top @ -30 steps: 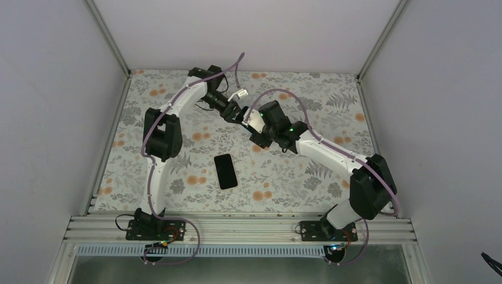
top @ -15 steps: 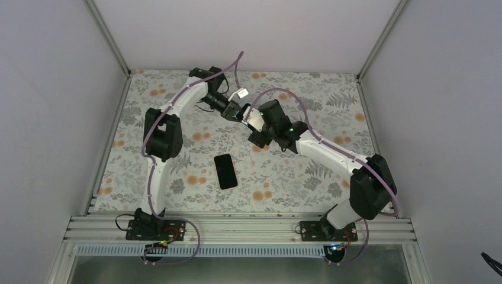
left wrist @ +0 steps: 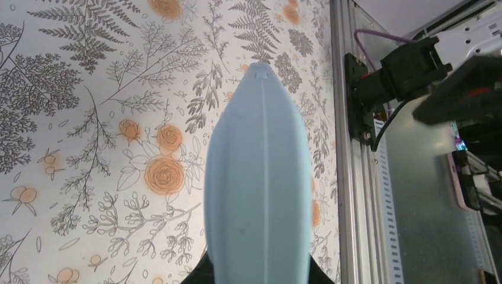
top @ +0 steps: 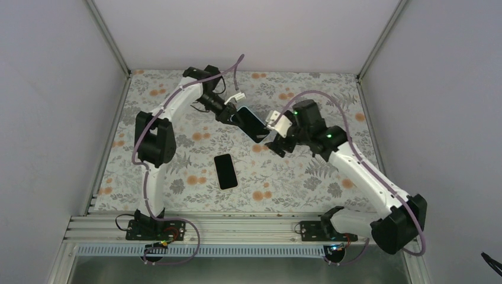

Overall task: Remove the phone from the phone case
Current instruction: Pick up the phone at the center of the board, then remove the phone case from the phone.

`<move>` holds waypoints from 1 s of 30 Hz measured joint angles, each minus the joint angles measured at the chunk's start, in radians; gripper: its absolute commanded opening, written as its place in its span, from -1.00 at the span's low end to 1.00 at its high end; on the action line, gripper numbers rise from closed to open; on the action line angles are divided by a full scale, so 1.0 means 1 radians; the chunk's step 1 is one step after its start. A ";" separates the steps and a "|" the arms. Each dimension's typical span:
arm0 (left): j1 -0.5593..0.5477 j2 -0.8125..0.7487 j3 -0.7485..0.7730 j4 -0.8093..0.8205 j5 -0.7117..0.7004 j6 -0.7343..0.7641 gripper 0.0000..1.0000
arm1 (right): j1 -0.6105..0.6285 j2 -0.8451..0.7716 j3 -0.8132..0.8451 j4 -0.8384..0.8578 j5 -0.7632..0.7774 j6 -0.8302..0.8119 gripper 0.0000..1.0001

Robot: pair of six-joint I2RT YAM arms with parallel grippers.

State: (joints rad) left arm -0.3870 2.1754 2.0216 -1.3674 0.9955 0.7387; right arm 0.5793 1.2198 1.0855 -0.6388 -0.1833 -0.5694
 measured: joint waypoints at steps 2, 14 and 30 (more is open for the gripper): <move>0.000 -0.033 -0.024 0.002 -0.019 0.016 -0.95 | -0.047 -0.024 0.000 -0.028 -0.048 -0.020 1.00; -0.097 -0.268 -0.127 0.004 -0.153 0.060 -0.95 | -0.141 0.172 0.002 -0.113 -0.201 -0.112 0.87; -0.161 -0.301 -0.208 0.017 -0.230 0.063 -0.95 | -0.229 0.341 0.105 -0.144 -0.261 -0.171 0.79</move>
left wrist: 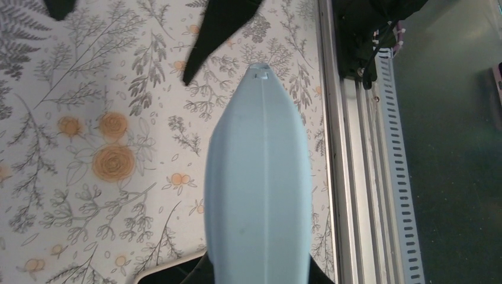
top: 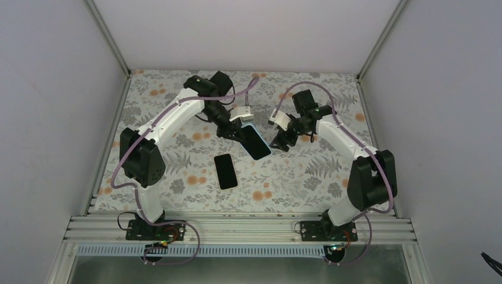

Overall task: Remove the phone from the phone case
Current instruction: Remove the phone case from the phone.

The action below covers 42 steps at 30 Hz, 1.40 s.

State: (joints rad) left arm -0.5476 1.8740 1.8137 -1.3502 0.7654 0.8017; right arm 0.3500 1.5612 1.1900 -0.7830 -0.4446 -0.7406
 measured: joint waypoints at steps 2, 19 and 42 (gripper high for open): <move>-0.014 0.000 0.000 -0.002 0.001 0.000 -0.96 | -0.014 0.024 0.023 -0.002 -0.011 -0.008 0.73; -0.032 0.009 0.043 0.007 -0.083 -0.012 -0.95 | -0.024 -0.024 -0.028 -0.203 -0.057 -0.175 0.79; -0.050 0.027 0.079 0.010 -0.089 -0.027 -0.95 | -0.024 0.098 0.060 -0.204 -0.129 -0.164 0.72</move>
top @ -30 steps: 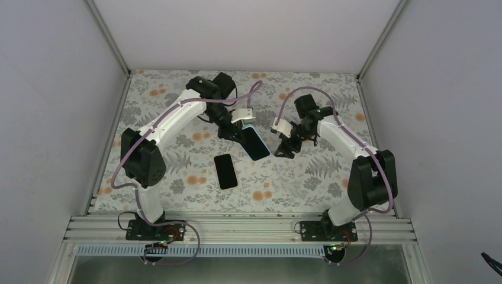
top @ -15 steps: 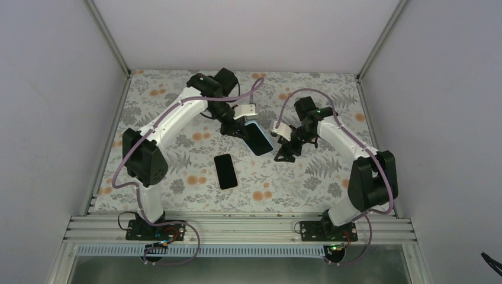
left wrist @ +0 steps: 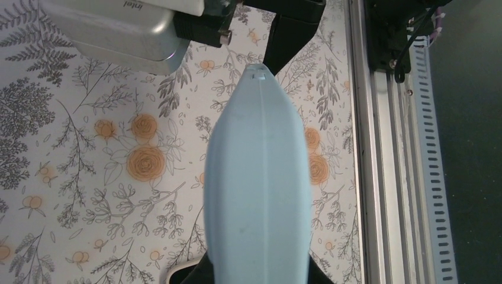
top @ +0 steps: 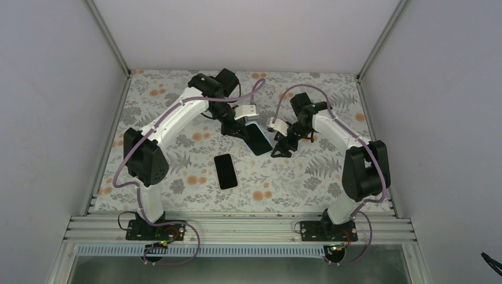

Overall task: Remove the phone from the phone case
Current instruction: Remove the phone case from the phone.

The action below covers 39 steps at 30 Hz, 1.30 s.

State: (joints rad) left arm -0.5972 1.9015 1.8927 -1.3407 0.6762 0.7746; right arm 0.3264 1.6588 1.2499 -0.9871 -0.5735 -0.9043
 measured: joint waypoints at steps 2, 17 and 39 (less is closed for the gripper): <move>-0.002 0.000 0.000 0.001 -0.011 -0.001 -0.95 | 0.000 0.019 0.010 -0.002 0.002 0.000 0.71; -0.078 0.000 0.000 -0.019 0.057 -0.001 -0.95 | -0.015 0.114 0.182 0.057 0.047 0.060 0.75; -0.040 0.013 0.045 0.000 -0.051 -0.009 -0.95 | -0.053 -0.082 -0.048 -0.057 -0.020 -0.034 0.74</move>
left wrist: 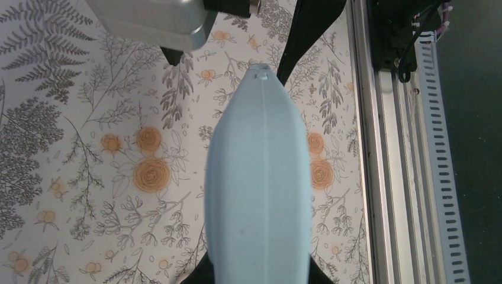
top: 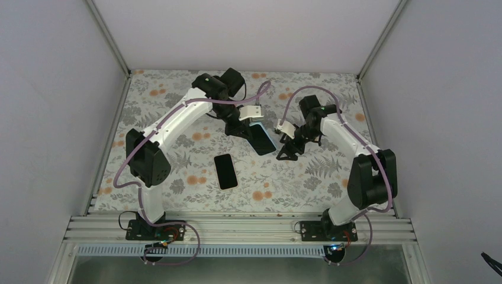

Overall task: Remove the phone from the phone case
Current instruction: Remove the phone case from the phone.

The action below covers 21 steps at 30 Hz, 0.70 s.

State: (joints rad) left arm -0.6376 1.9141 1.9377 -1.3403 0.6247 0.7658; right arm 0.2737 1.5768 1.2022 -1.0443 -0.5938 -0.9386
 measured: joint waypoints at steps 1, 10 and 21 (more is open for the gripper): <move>0.000 0.000 0.004 0.000 0.000 0.000 -0.95 | 0.000 0.005 0.000 0.000 -0.002 0.000 0.74; -0.002 0.000 0.009 -0.003 0.009 0.000 -0.95 | 0.000 0.055 0.028 0.008 -0.028 0.005 0.72; -0.005 0.001 0.009 -0.005 -0.003 -0.003 -0.95 | 0.000 0.121 0.067 0.000 -0.030 0.005 0.68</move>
State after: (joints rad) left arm -0.6430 1.9148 1.9469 -1.3453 0.6216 0.7628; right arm 0.2733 1.6981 1.2690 -1.0443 -0.6239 -0.9340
